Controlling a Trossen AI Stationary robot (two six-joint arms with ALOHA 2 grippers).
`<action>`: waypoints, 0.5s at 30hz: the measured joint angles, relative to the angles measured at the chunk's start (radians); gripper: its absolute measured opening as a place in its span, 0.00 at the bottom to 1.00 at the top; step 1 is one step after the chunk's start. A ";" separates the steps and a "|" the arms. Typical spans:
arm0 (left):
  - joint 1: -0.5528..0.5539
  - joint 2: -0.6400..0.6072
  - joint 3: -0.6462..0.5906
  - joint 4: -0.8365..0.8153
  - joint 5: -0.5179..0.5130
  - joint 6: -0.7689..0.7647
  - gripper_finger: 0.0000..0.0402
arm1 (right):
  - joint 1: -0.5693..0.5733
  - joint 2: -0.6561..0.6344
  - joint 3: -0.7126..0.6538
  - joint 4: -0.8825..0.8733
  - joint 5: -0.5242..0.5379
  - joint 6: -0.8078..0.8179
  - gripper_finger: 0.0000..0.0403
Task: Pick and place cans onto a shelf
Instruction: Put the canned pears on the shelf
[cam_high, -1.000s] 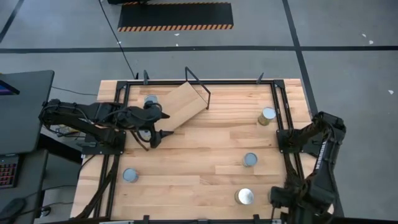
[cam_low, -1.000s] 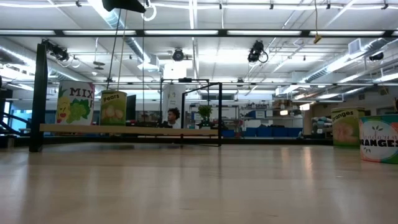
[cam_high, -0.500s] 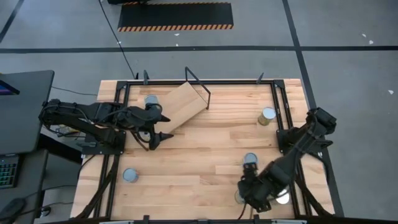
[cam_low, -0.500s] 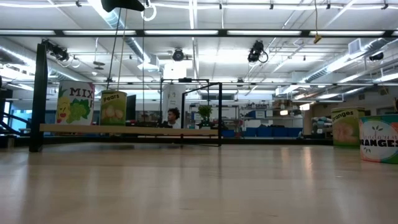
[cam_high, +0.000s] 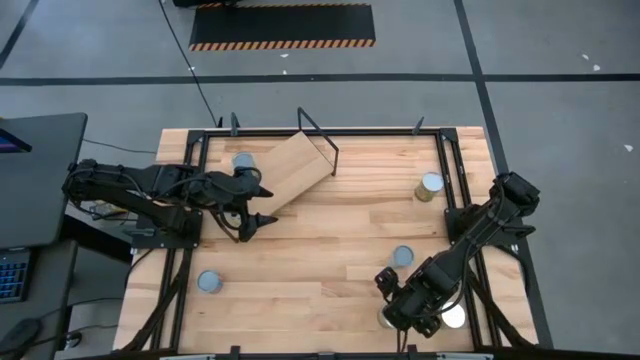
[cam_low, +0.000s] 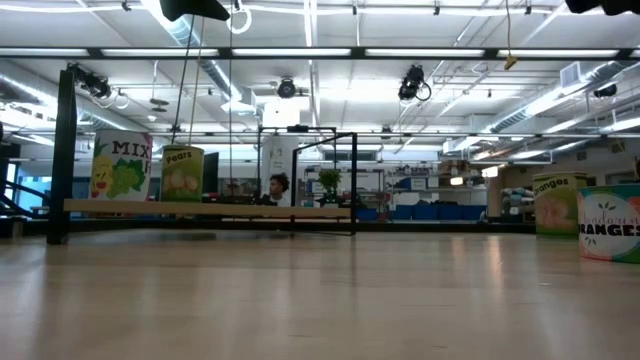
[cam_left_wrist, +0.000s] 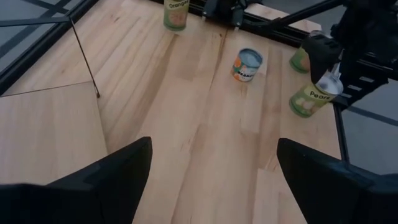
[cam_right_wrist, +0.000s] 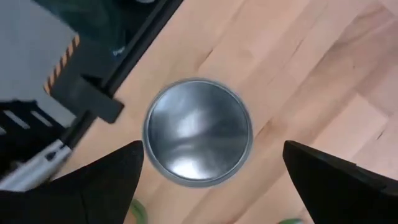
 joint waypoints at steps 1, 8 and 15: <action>0.000 0.000 0.000 0.000 0.000 -0.001 0.88 | 0.003 0.000 -0.005 -0.001 0.001 -0.035 0.98; 0.000 0.000 0.000 0.000 0.000 -0.001 0.88 | 0.018 0.000 -0.040 0.049 -0.031 -0.244 0.98; 0.000 0.000 0.000 0.000 0.000 -0.001 0.88 | 0.012 0.000 -0.087 0.107 -0.013 -0.340 0.98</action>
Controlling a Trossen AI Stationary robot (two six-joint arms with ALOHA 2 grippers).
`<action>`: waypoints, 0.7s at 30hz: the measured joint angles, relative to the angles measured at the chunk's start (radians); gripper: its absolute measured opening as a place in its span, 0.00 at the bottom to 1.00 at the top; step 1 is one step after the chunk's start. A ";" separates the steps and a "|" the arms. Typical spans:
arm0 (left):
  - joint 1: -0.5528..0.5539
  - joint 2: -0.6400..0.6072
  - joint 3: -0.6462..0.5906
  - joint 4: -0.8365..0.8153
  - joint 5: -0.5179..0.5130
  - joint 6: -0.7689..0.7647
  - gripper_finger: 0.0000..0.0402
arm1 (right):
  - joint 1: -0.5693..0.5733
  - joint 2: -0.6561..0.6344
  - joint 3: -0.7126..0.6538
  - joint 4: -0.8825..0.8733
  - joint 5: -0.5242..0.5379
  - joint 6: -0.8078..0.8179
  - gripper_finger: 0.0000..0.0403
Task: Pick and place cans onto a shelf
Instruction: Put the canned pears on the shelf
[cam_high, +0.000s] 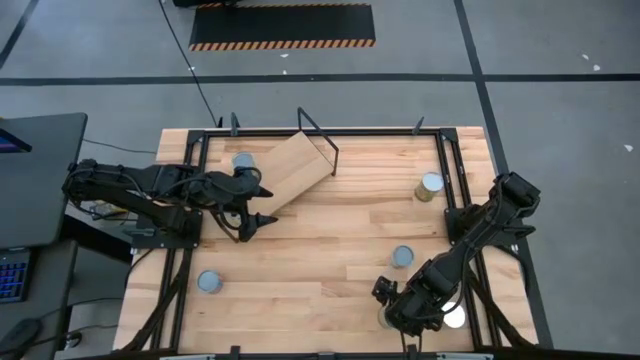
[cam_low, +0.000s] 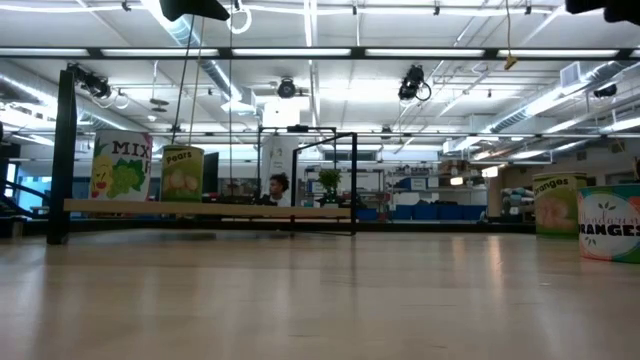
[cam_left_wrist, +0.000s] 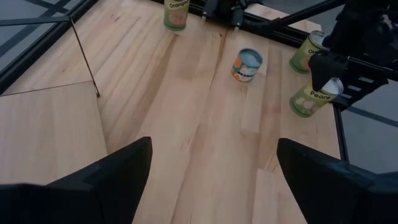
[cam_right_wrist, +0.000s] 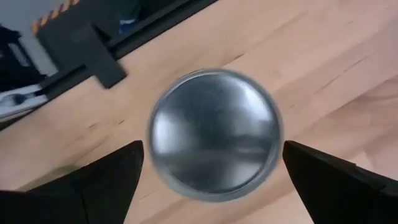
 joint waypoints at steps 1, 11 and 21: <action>0.000 0.000 0.000 0.000 0.000 0.000 0.88 | -0.002 0.000 -0.001 0.012 0.001 -0.004 0.98; 0.000 0.000 0.000 0.000 -0.003 -0.014 0.88 | -0.012 0.066 -0.017 0.092 -0.032 -0.041 0.95; 0.000 -0.002 0.000 0.001 -0.007 -0.047 0.88 | -0.032 0.081 0.021 0.088 -0.007 -0.040 0.78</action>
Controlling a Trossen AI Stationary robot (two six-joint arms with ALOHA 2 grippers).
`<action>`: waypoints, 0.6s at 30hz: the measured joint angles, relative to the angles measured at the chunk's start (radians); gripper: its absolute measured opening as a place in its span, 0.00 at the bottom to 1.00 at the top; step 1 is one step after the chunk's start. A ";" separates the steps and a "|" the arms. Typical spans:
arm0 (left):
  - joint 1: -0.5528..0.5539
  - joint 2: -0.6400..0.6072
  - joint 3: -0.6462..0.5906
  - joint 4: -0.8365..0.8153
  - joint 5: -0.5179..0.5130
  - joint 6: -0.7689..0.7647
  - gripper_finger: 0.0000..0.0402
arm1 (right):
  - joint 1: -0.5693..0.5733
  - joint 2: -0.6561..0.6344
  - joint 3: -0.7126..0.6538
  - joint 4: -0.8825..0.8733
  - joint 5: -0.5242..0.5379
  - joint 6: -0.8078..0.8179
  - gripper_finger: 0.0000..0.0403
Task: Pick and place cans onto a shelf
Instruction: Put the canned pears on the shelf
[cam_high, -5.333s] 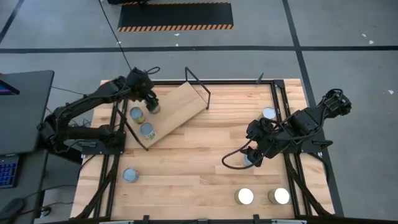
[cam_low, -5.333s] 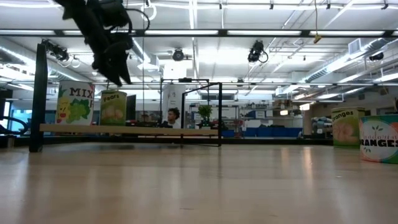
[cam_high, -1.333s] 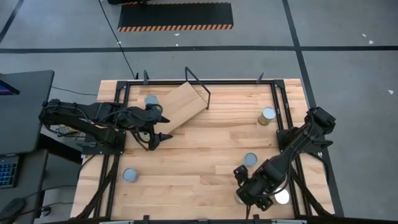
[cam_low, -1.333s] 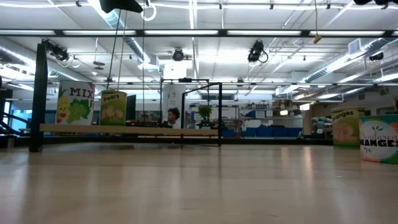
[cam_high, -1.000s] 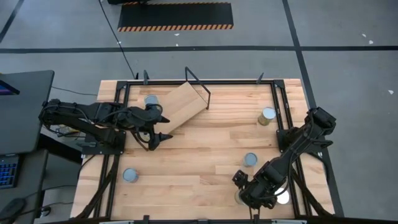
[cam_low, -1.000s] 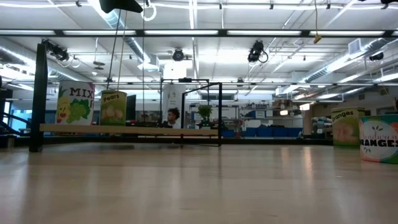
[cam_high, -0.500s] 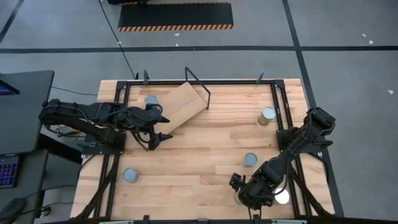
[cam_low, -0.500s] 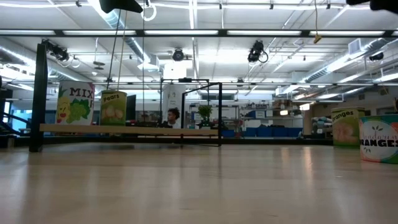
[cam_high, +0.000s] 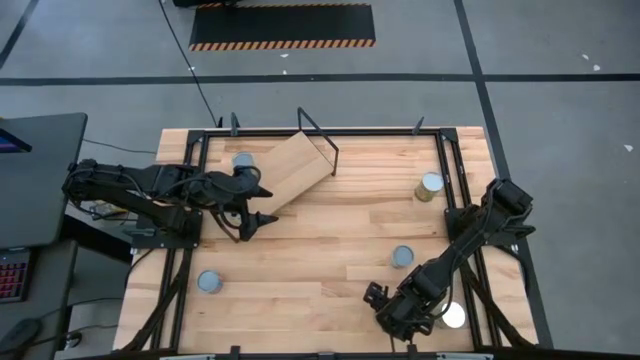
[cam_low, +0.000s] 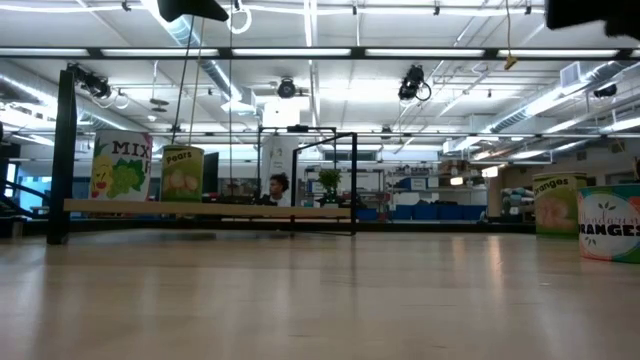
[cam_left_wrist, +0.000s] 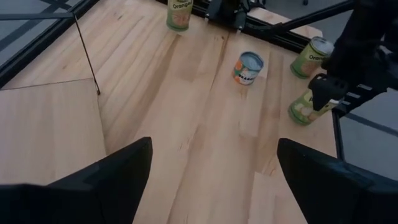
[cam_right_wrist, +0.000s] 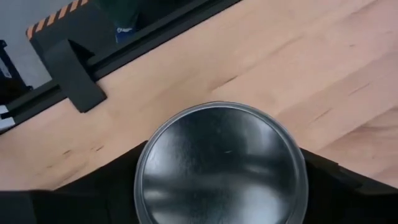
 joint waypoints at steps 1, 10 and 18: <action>0.000 0.000 0.001 -0.001 0.002 -0.012 0.88 | -0.013 0.000 0.017 -0.018 0.019 0.000 0.77; -0.031 -0.008 0.113 -0.015 0.079 -0.006 0.88 | -0.369 0.009 0.184 -0.047 0.114 0.030 0.80; -0.062 -0.053 0.274 -0.144 0.054 0.030 0.88 | -0.602 0.293 0.543 -0.148 0.085 0.153 0.79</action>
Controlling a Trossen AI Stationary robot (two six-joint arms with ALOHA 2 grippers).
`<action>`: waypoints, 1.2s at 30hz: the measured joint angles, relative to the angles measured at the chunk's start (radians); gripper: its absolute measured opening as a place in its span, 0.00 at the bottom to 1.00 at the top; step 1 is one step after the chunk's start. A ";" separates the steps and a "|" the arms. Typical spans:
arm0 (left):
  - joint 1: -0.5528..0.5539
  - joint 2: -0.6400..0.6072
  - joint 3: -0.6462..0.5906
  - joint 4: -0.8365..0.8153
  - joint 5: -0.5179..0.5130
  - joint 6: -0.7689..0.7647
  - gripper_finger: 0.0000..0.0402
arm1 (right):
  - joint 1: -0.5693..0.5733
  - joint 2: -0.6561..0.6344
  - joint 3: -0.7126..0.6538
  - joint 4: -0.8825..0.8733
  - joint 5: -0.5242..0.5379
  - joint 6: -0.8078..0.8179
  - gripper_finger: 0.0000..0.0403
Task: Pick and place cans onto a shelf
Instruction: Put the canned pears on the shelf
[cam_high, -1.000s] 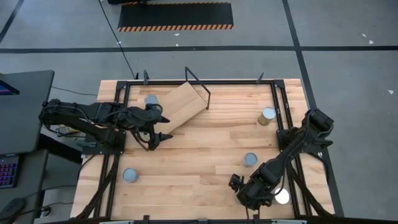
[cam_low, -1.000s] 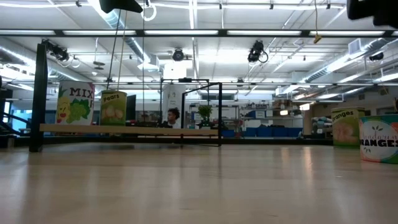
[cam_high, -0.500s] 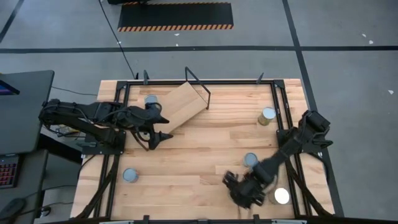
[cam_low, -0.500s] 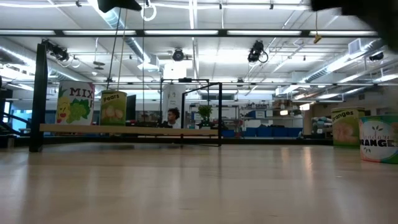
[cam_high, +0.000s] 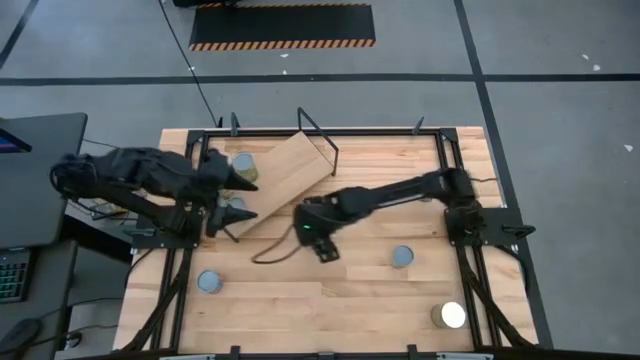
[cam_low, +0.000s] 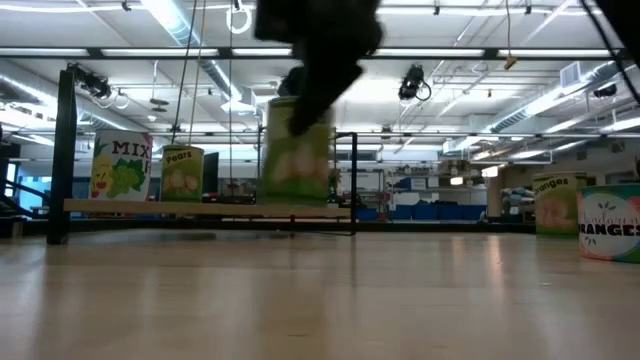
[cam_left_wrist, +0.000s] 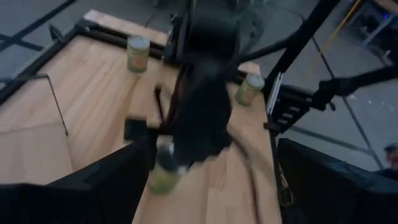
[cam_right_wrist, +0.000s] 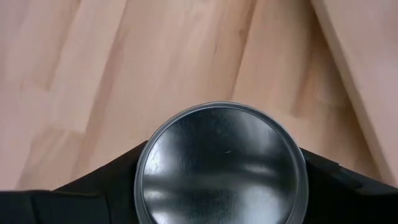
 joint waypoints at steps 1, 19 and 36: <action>0.001 -0.006 0.014 -0.020 -0.004 0.000 0.88 | -0.012 0.040 0.051 -0.017 -0.023 0.009 0.79; 0.001 -0.038 0.074 -0.106 -0.152 0.000 0.88 | -0.015 0.258 0.289 -0.056 -0.018 -0.031 0.91; 0.002 0.043 0.074 -0.125 -0.193 0.235 0.87 | 0.001 -0.202 0.289 -0.568 0.084 0.206 0.92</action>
